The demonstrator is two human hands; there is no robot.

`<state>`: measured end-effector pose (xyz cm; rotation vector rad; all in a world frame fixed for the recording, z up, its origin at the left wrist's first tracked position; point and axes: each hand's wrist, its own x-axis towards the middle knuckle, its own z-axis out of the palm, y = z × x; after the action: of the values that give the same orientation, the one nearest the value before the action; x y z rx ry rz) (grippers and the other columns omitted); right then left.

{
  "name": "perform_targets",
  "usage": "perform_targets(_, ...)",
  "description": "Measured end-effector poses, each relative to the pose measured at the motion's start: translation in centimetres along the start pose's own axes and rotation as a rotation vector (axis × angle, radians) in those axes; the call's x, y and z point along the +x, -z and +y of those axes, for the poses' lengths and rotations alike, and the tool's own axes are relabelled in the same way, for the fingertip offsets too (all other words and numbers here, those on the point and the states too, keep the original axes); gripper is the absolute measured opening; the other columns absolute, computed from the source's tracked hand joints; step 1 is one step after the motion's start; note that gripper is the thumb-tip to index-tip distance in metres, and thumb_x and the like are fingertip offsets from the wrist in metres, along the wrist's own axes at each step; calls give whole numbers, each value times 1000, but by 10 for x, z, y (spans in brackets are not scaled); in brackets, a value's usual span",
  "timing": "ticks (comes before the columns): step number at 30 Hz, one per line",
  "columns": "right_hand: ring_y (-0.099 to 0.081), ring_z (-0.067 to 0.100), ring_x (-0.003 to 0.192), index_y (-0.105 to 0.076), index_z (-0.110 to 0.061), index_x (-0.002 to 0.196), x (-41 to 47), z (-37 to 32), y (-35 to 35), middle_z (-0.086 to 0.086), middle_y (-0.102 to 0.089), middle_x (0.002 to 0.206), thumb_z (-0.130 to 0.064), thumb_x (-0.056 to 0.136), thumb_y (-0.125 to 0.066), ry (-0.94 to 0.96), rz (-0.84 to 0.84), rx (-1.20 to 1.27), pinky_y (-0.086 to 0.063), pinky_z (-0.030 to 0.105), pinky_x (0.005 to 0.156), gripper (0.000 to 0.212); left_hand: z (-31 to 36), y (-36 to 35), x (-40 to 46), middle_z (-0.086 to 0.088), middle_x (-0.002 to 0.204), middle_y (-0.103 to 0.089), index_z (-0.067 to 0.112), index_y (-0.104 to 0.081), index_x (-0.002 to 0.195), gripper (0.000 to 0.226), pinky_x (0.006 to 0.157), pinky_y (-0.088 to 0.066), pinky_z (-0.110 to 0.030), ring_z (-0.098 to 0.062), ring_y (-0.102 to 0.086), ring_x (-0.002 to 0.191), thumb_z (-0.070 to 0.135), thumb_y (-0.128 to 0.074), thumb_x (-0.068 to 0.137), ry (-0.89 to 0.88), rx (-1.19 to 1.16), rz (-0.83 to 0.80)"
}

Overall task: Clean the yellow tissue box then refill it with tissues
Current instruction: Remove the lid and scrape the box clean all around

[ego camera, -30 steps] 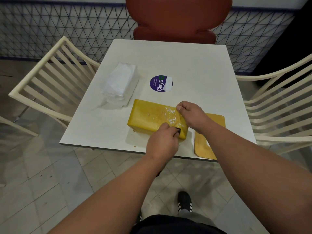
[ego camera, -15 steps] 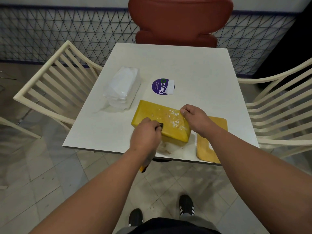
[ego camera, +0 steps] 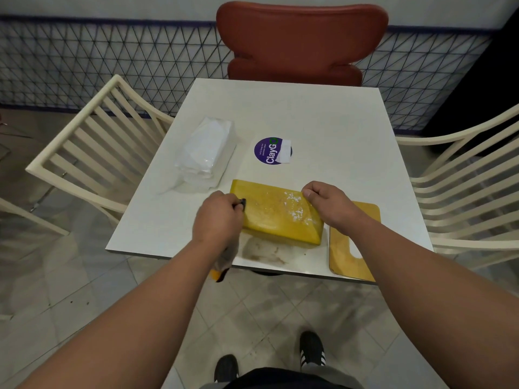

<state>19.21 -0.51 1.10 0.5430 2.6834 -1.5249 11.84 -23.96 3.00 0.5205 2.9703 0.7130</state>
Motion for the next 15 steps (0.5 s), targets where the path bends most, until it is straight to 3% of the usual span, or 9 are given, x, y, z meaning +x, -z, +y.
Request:
perform_targets(3,-51,15,79,-61,-26,88,-1,-1,0,2,-62,89,-31,100,-44,0,7,-14,-44,33,74,21,1,1,3,-10,98,-58,13,-71,100,26,67,-42,-30,-27,-57,86,25,-49,94,11,11,11)
perform_targets(7,-52,15,80,-61,-24,90,-2,-3,0,1,-62,89,-30,100,-44,5,13,-21,-44,33,75,20,29,-12,-7,-8,100,-56,14,-69,105,27,74,-46,-33,-28,-56,90,26,-47,96,-151,3,-106)
perform_targets(13,-51,14,78,-60,-23,89,-3,-1,-1,-3,-59,84,-29,100,-45,5,19,-17,-42,31,71,20,2,1,14,-11,97,-60,12,-71,99,25,66,-41,-29,-27,-58,85,24,-50,94,3,-5,20)
perform_targets(15,-50,13,77,-60,-23,88,-4,-2,-2,-5,-58,83,-29,100,-45,5,24,-14,-41,30,71,20,13,-3,8,-11,98,-58,11,-71,100,26,66,-41,-30,-27,-58,85,24,-49,94,-18,-15,-10)
